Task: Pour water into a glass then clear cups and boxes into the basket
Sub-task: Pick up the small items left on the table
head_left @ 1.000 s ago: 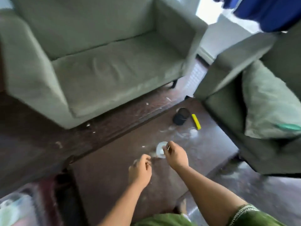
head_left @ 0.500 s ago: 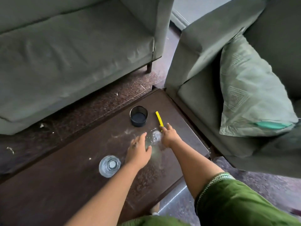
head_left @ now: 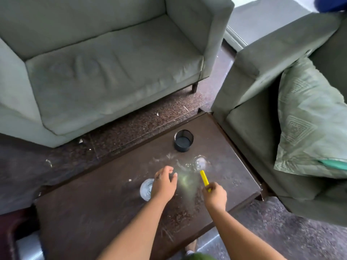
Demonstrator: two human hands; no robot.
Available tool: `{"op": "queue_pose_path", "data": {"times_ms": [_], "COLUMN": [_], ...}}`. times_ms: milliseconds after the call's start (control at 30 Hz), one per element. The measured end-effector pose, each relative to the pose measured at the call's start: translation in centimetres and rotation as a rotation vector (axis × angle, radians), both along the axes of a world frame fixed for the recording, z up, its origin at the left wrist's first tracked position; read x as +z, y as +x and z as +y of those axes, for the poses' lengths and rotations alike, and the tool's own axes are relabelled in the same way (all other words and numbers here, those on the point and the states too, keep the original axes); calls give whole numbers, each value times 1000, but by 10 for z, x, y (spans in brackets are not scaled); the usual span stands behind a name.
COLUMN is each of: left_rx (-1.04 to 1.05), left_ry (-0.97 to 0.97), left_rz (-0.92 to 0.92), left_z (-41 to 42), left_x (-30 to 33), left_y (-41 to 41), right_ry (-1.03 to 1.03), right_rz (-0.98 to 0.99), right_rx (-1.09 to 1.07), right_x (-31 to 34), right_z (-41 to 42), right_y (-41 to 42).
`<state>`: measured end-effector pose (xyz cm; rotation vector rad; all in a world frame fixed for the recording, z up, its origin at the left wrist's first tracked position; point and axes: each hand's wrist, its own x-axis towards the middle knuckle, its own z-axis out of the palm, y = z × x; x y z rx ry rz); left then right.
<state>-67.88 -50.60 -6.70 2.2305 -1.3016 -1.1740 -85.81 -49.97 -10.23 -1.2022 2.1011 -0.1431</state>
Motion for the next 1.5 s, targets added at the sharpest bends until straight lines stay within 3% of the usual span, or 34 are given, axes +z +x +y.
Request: {"op": "queue_pose_path", "data": {"times_ms": [67, 233, 333, 567, 667, 767, 933, 1133, 1400, 1500], "left_rx": [83, 308, 607, 1206, 1488, 1696, 1761, 1754, 1683, 1587], "left_ry": [-26, 44, 149, 134, 15, -59, -38, 24, 35, 84], "left_rz": [1, 32, 121, 242, 484, 764, 868, 798, 655, 626], "left_z": [12, 56, 95, 257, 326, 377, 424, 457, 488, 490], "left_x": [13, 52, 71, 83, 75, 72, 55, 23, 10, 7], "left_y": [14, 68, 130, 315, 352, 362, 371, 383, 401, 408], "right_ry": [-136, -333, -253, -89, -70, -28, -9, -9, -148, -131], "right_rz": [-149, -386, -481, -489, -481, -512, -470, -366, -313, -181], "right_rx": [-62, 245, 389, 859, 1062, 1034, 1120, 1317, 1205, 1374], "right_x": [22, 80, 107, 119, 118, 117, 108, 80, 74, 64], "right_z": [25, 64, 85, 187, 235, 266, 290, 311, 316, 324], "right_y": [23, 125, 207, 379, 435, 479, 545, 601, 643, 638]}}
